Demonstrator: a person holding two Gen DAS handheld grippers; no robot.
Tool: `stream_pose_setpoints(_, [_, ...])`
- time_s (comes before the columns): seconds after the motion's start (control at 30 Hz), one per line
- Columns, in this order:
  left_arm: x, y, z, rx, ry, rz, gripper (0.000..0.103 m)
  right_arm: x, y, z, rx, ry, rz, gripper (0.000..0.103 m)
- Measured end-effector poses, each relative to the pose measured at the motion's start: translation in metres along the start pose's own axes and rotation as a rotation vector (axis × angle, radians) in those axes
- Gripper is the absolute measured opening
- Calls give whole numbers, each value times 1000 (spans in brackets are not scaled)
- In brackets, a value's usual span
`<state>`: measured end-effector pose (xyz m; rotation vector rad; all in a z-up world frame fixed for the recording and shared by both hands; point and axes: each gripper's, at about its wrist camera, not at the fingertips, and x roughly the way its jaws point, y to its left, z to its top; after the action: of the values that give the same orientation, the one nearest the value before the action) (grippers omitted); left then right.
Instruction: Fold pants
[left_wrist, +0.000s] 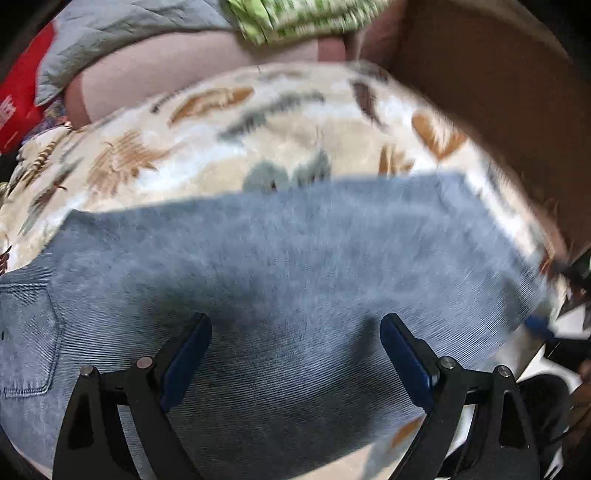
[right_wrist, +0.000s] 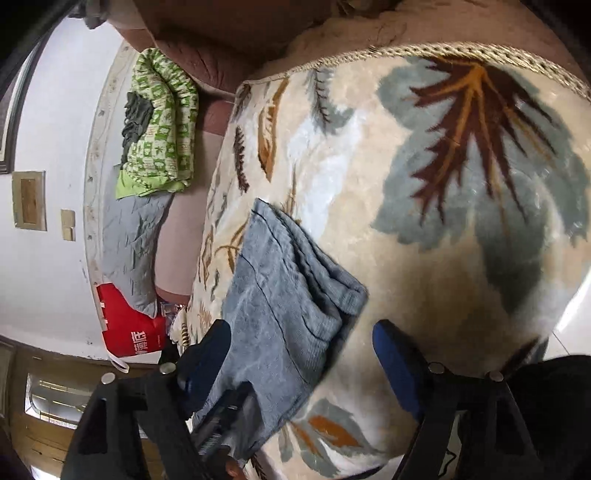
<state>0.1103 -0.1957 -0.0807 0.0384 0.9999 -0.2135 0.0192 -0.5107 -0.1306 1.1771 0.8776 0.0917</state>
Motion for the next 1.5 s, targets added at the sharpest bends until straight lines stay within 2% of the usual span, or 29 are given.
stream_pose_setpoints(0.07, [-4,-3,1,25,-40,12,93,-3,-4,0,16,-6,4,82])
stream_pose_setpoints(0.1, [4,-7,0,52,-19,24,92,-4,-6,0,32,-13,8,82])
stream_pose_setpoints(0.17, [34,-14,-8,103,104,58,94,-1,-6,1,35,-14,-5,82])
stream_pose_setpoints(0.23, [35,-15,-13,122,44,81,97,5,-2,2,5,-2,-27,83])
stream_pose_setpoints(0.3, [34,-14,-15,109,48,76,97,7,0,4,-4,6,-42,82])
stream_pose_setpoints(0.33, [35,-14,-14,110,51,73,97,7,-1,4,-6,8,-49,76])
stream_pose_setpoints(0.4, [36,-12,-15,110,52,69,97,7,0,4,-31,12,-96,56])
stream_pose_setpoints(0.43, [36,-13,-15,111,49,70,97,7,0,5,-43,13,-119,38])
stream_pose_setpoints(0.47, [35,-15,-15,113,45,73,97,7,-3,6,-47,16,-128,29])
stream_pose_setpoints(0.53, [34,-15,-17,113,36,75,97,7,-9,8,-47,24,-114,24])
stream_pose_setpoints(0.67, [35,-13,-16,110,39,69,97,5,0,7,-96,15,-143,21])
stream_pose_setpoints(0.77, [36,-12,-15,114,39,55,97,1,5,8,-85,4,-122,21])
stream_pose_setpoints(0.83, [36,-11,-15,116,38,45,97,1,0,8,-42,15,-129,28])
stream_pose_setpoints(0.87, [36,-10,-14,117,39,42,97,2,-4,9,-7,16,-111,37])
stream_pose_setpoints(0.93, [35,-10,-14,119,40,33,97,2,-8,10,20,14,-64,46])
stream_pose_setpoints(1.0, [36,-11,-15,131,34,33,98,6,-3,11,-6,16,-99,46])
stream_pose_setpoints(1.03, [37,-11,-15,136,30,36,98,8,2,11,-34,17,-121,44])
stream_pose_setpoints(1.07, [37,-11,-15,135,28,36,99,10,7,11,-62,17,-144,29])
stream_pose_setpoints(1.1, [37,-11,-14,131,28,35,99,10,11,12,-84,6,-166,25])
stream_pose_setpoints(1.27, [32,-2,-11,110,31,-22,94,2,59,2,-227,-50,-174,20])
stream_pose_setpoints(1.33, [17,19,-8,20,20,-77,75,-4,95,-9,-335,-77,-176,18])
stream_pose_setpoints(1.4, [-8,52,-5,-68,-22,-98,75,-6,134,-26,-454,-100,-165,18])
stream_pose_setpoints(1.5, [-58,118,-10,-191,-139,-48,75,3,197,-71,-651,-109,-121,18])
